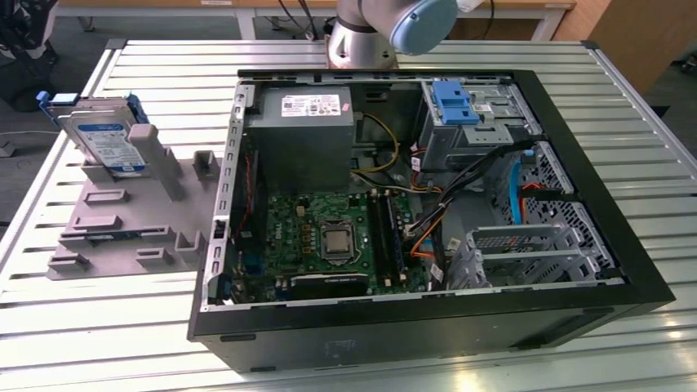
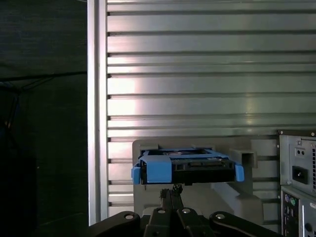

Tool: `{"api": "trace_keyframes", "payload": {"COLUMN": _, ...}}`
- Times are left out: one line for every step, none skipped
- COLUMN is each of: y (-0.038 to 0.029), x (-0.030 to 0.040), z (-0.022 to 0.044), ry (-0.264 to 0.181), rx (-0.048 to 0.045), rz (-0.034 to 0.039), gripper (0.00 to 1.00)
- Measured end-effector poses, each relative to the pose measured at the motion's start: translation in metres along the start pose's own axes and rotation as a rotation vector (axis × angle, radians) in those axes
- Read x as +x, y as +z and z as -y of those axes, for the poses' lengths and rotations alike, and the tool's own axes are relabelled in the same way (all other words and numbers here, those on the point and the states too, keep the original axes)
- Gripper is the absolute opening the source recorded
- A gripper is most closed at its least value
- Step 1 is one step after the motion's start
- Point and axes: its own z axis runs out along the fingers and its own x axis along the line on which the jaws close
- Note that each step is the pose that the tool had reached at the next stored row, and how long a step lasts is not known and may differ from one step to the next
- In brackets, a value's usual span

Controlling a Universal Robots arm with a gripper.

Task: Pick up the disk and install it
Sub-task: 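Pick up the disk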

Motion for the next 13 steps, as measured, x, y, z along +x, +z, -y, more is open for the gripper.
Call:
{"api": "trace_keyframes", "payload": {"y": 0.0000, "x": 0.0000, "z": 0.0000, "ry": -0.009, "rx": -0.0001, "rz": -0.0003, "gripper": 0.11}}
{"api": "trace_keyframes", "payload": {"y": 0.0000, "x": 0.0000, "z": 0.0000, "ry": -0.018, "rx": -0.0001, "rz": -0.0007, "gripper": 0.11}}
{"api": "trace_keyframes", "payload": {"y": 0.0000, "x": 0.0000, "z": 0.0000, "ry": -0.026, "rx": -0.0001, "rz": -0.0010, "gripper": 0.11}}
{"api": "trace_keyframes", "payload": {"y": 0.0000, "x": 0.0000, "z": 0.0000, "ry": -0.035, "rx": -0.0002, "rz": -0.0013, "gripper": 0.11}}
{"api": "trace_keyframes", "payload": {"y": 0.0000, "x": 0.0000, "z": 0.0000, "ry": -0.044, "rx": -0.0003, "rz": -0.0016, "gripper": 0.11}}
{"api": "trace_keyframes", "payload": {"y": 0.0000, "x": 0.0000, "z": 0.0000, "ry": -0.053, "rx": -0.0004, "rz": -0.0020, "gripper": 0.11}}
{"api": "trace_keyframes", "payload": {"y": 0.0000, "x": 0.0000, "z": 0.0000, "ry": -0.062, "rx": -0.0004, "rz": -0.0024, "gripper": 0.11}}
{"api": "trace_keyframes", "payload": {"y": 0.0000, "x": 0.0000, "z": 0.0000, "ry": -0.072, "rx": -0.0005, "rz": -0.0027, "gripper": 0.11}}
{"api": "trace_keyframes", "payload": {"y": 0.0000, "x": 0.0000, "z": 0.0000, "ry": -0.082, "rx": -0.0005, "rz": -0.0031, "gripper": 0.11}}
{"api": "trace_keyframes", "payload": {"y": 0.0000, "x": 0.0000, "z": 0.0000, "ry": -0.090, "rx": -0.0006, "rz": -0.0035, "gripper": 0.11}}
{"api": "trace_keyframes", "payload": {"y": 0.0000, "x": 0.0000, "z": 0.0000, "ry": -0.099, "rx": -0.0007, "rz": -0.0038, "gripper": 0.11}}
{"api": "trace_keyframes", "payload": {"y": 0.0000, "x": 0.0000, "z": 0.0000, "ry": -0.108, "rx": -0.0007, "rz": -0.0042, "gripper": 0.11}}
{"api": "trace_keyframes", "payload": {"y": 0.0000, "x": 0.0000, "z": 0.0000, "ry": -0.116, "rx": -0.0007, "rz": -0.0044, "gripper": 0.11}}
